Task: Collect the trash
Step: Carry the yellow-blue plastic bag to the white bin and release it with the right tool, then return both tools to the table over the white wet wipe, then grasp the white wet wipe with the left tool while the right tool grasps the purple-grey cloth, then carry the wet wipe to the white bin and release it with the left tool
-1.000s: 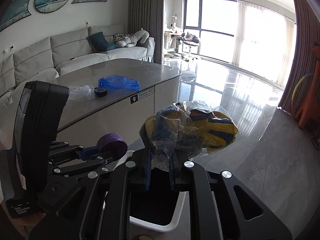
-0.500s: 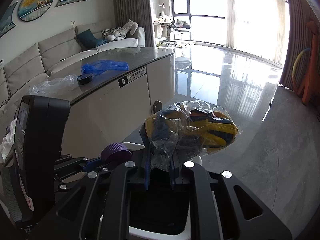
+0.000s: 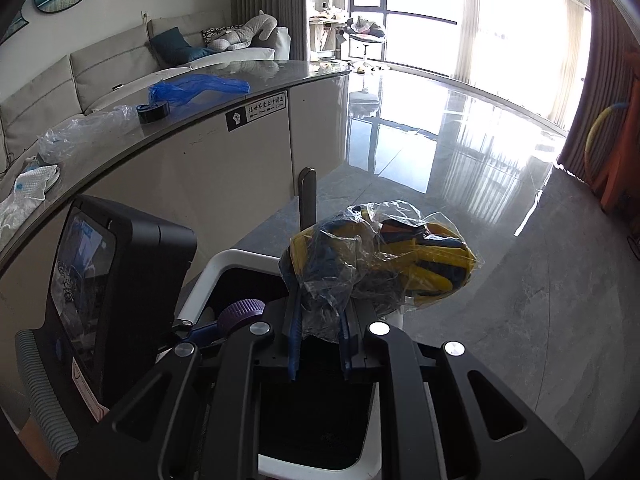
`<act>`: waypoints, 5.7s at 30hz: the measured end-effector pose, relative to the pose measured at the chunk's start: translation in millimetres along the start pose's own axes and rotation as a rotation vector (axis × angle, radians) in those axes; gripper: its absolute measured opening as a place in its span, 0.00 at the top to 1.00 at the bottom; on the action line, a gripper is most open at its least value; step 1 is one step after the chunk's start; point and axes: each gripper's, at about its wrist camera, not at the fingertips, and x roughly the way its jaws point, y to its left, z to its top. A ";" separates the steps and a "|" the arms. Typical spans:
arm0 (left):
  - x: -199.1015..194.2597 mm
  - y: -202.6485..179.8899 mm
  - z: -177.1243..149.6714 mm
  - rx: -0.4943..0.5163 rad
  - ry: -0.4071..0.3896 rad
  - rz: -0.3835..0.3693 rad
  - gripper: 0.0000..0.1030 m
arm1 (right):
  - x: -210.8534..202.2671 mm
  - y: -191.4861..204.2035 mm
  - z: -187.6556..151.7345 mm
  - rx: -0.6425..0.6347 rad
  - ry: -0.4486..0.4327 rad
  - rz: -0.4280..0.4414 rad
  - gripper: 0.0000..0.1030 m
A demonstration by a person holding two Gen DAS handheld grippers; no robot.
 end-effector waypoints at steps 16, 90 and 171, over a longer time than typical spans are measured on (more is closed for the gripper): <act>-21.4 1.5 -3.4 0.000 -0.031 0.057 0.06 | 2.9 5.4 1.7 -0.017 0.004 -0.012 0.83; -195.2 234.7 -68.2 -0.534 -0.302 0.360 0.05 | -38.2 203.2 43.6 -0.376 -0.246 0.197 0.04; -349.4 222.6 -85.0 -0.485 -0.633 0.488 0.91 | -136.8 230.5 91.6 -0.270 -0.327 0.390 0.65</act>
